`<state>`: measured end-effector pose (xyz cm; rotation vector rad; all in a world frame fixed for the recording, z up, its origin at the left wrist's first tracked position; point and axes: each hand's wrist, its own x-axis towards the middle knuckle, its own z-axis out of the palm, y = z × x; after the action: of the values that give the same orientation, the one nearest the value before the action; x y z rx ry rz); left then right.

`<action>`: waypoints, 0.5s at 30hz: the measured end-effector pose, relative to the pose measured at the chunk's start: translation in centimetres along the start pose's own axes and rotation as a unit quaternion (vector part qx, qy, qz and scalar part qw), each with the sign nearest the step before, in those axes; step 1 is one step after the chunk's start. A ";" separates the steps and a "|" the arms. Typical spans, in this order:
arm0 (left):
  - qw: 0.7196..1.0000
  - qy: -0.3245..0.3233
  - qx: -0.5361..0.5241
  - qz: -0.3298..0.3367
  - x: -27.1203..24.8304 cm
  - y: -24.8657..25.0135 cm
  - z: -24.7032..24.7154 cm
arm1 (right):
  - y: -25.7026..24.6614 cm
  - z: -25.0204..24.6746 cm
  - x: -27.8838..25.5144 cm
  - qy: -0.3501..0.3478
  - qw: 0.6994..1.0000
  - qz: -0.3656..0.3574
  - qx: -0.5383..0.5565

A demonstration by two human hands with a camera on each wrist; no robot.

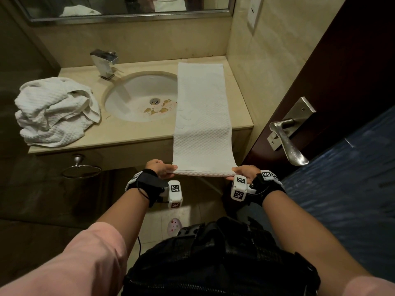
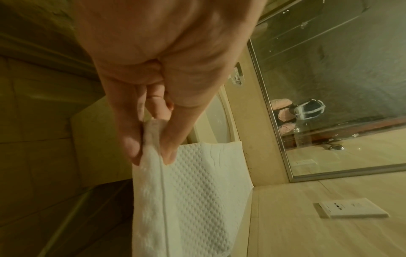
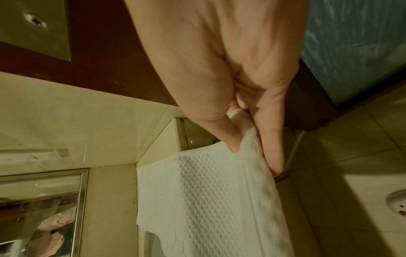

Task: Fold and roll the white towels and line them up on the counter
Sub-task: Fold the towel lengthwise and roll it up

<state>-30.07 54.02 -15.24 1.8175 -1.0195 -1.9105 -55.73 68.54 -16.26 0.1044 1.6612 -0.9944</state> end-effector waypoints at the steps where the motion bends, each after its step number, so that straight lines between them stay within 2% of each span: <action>1: 1.000 0.002 0.008 -0.007 0.0 0.2 0.1 | -0.1 0.1 -0.1 -0.004 1.000 0.002 0.001; 8: 0.998 0.019 0.057 -0.035 0.1 0.6 0.6 | 0.0 0.3 0.2 0.001 1.000 0.024 0.005; 12: 0.996 0.013 0.085 -0.005 0.9 0.2 0.5 | 0.0 0.2 -0.3 -0.016 0.999 0.041 0.002; 15: 0.991 -0.003 0.133 0.009 1.3 0.4 0.5 | 0.0 0.1 -1.4 -0.031 0.997 0.049 0.045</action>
<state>-30.82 53.06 -15.99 1.9346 -1.3431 -1.8421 -55.17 69.04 -15.04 0.2112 1.5408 -0.9876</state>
